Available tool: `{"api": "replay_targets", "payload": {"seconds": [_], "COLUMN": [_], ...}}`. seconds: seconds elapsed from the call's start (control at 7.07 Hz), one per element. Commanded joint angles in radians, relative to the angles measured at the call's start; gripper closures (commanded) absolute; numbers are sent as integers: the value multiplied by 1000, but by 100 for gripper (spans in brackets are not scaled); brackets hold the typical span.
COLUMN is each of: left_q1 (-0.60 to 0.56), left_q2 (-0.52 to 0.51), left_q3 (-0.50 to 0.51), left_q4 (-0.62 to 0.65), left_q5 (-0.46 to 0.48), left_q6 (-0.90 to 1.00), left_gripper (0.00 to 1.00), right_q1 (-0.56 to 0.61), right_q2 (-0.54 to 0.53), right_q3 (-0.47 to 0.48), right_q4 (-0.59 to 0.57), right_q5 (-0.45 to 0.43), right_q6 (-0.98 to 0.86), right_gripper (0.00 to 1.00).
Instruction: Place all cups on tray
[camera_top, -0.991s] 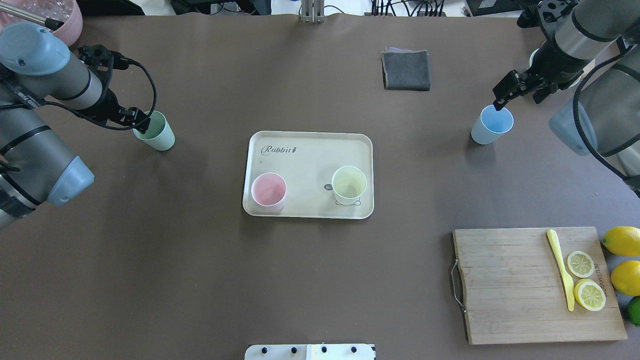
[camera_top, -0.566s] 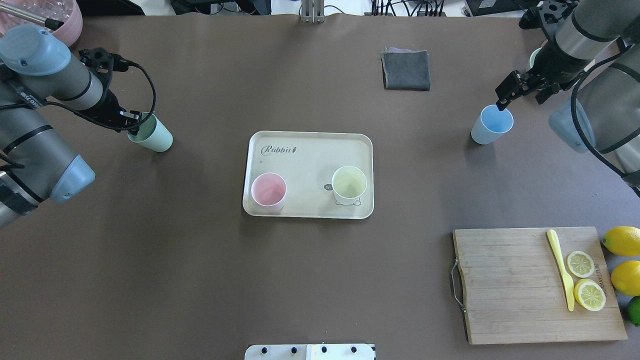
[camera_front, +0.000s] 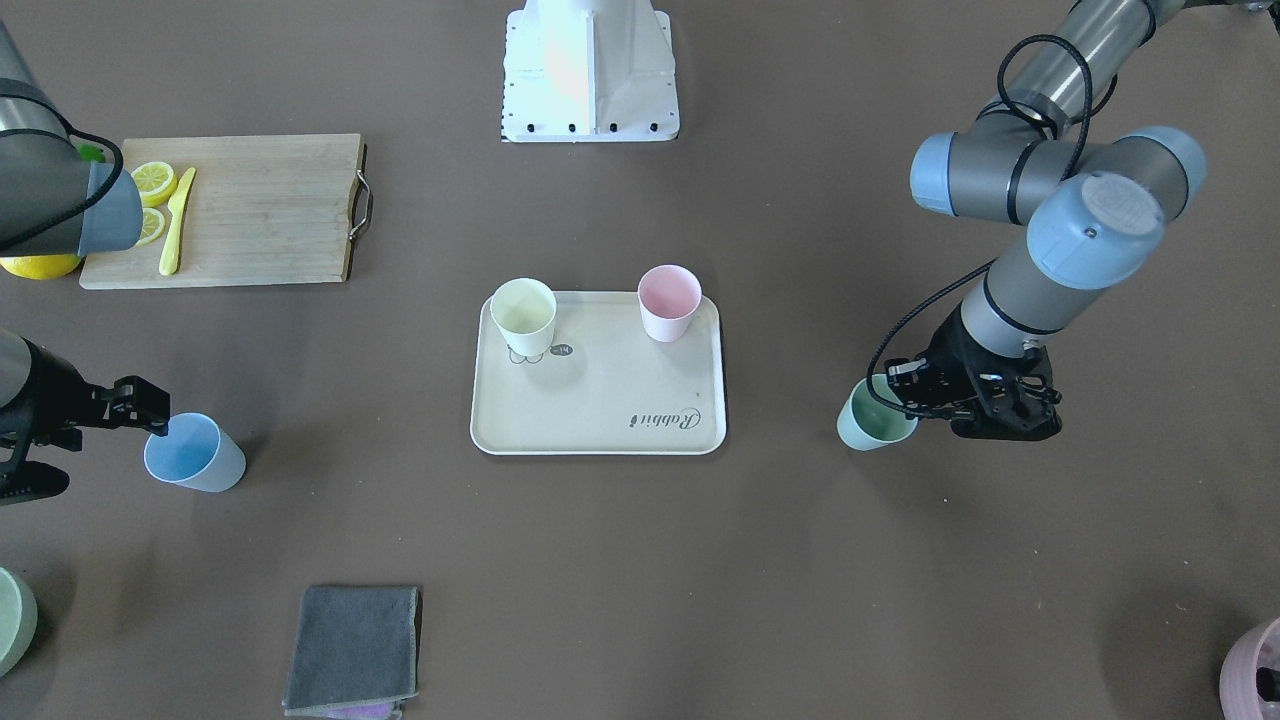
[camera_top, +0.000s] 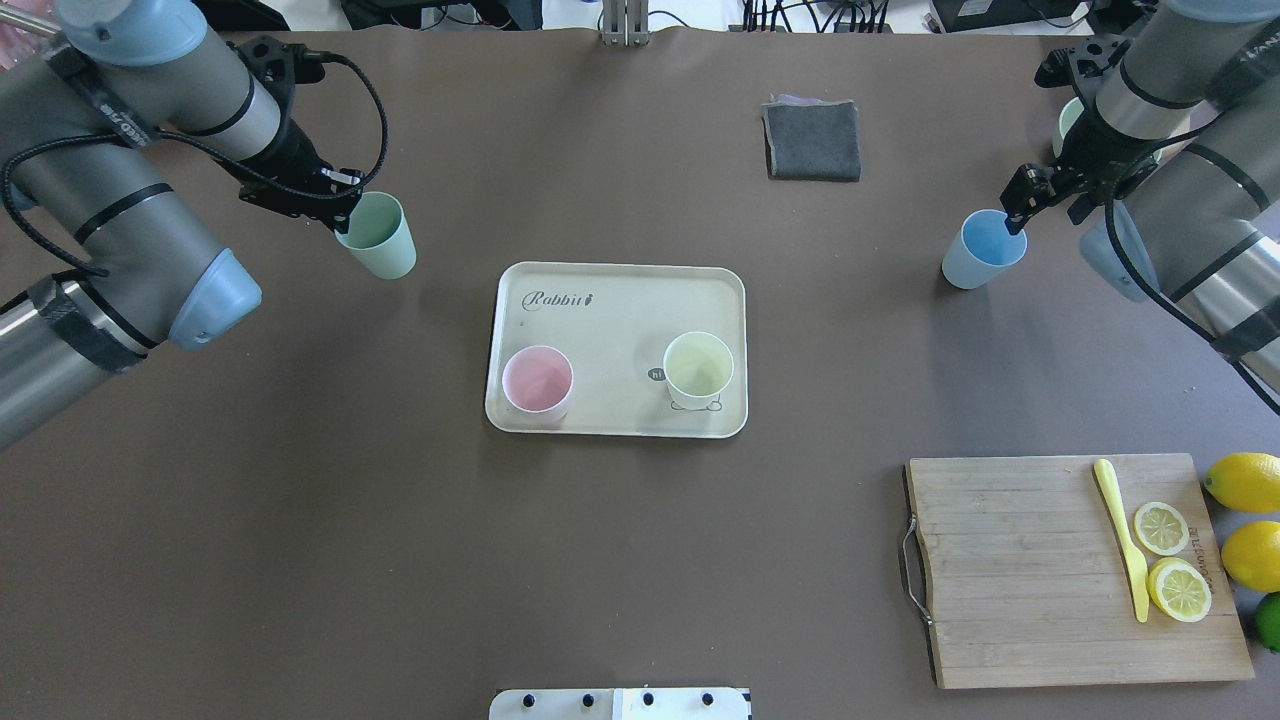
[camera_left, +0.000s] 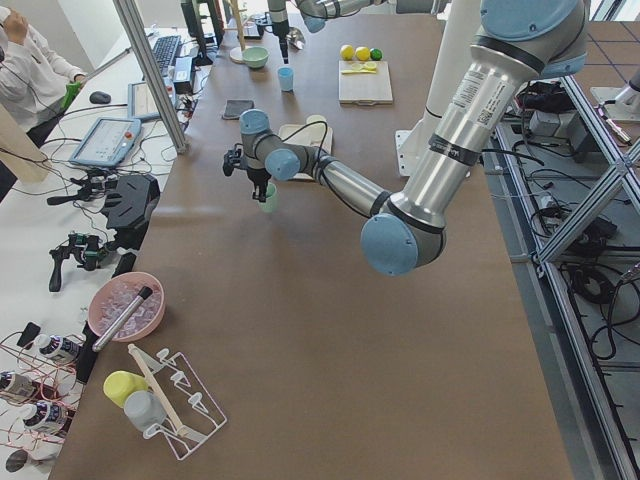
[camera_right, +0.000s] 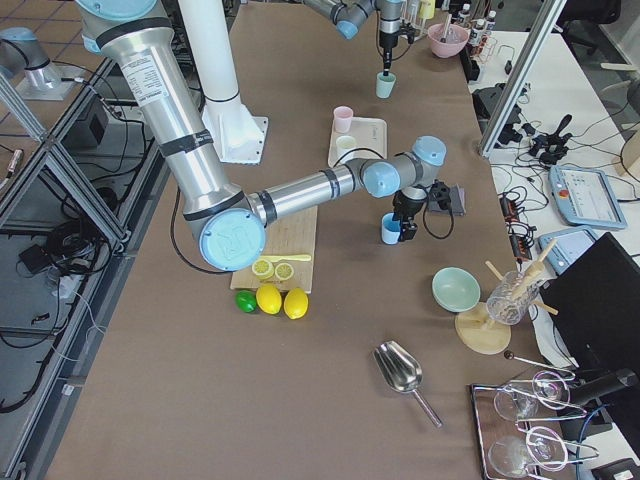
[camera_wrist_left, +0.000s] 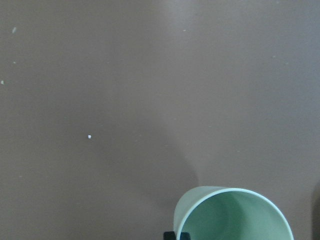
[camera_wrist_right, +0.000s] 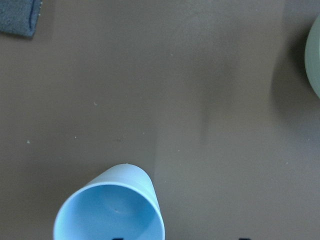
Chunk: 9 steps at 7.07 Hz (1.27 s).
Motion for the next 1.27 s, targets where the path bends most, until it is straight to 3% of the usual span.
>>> {"api": "replay_targets", "payload": {"seconds": [0.0, 0.28, 0.42, 0.71, 0.85, 0.99, 1.13], "left_q1": [78, 174, 203, 247, 249, 249, 235], "left_q2": [-81, -106, -128, -172, -171, -174, -175], "left_q3": [17, 19, 23, 66, 66, 65, 59], "left_q4": [3, -3, -3, -6, -7, -7, -3], "left_q5": [21, 105, 110, 160, 182, 182, 174], "left_q6": [-155, -250, -294, -310, -309, -301, -301], "left_gripper": [100, 100, 100, 100, 86, 2, 1], "right_q1": [-11, -22, -34, -113, -176, -225, -262], "right_q2": [19, 30, 71, 152, 200, 249, 283], "right_q3": [-75, -66, -57, -8, 6, 14, 14], "right_q4": [51, 51, 51, 50, 53, 53, 53], "right_q5": [1, 34, 91, 93, 85, 81, 67], "right_q6": [3, 14, 64, 220, 339, 445, 501], "right_gripper": [100, 100, 100, 100, 100, 100, 100]}}
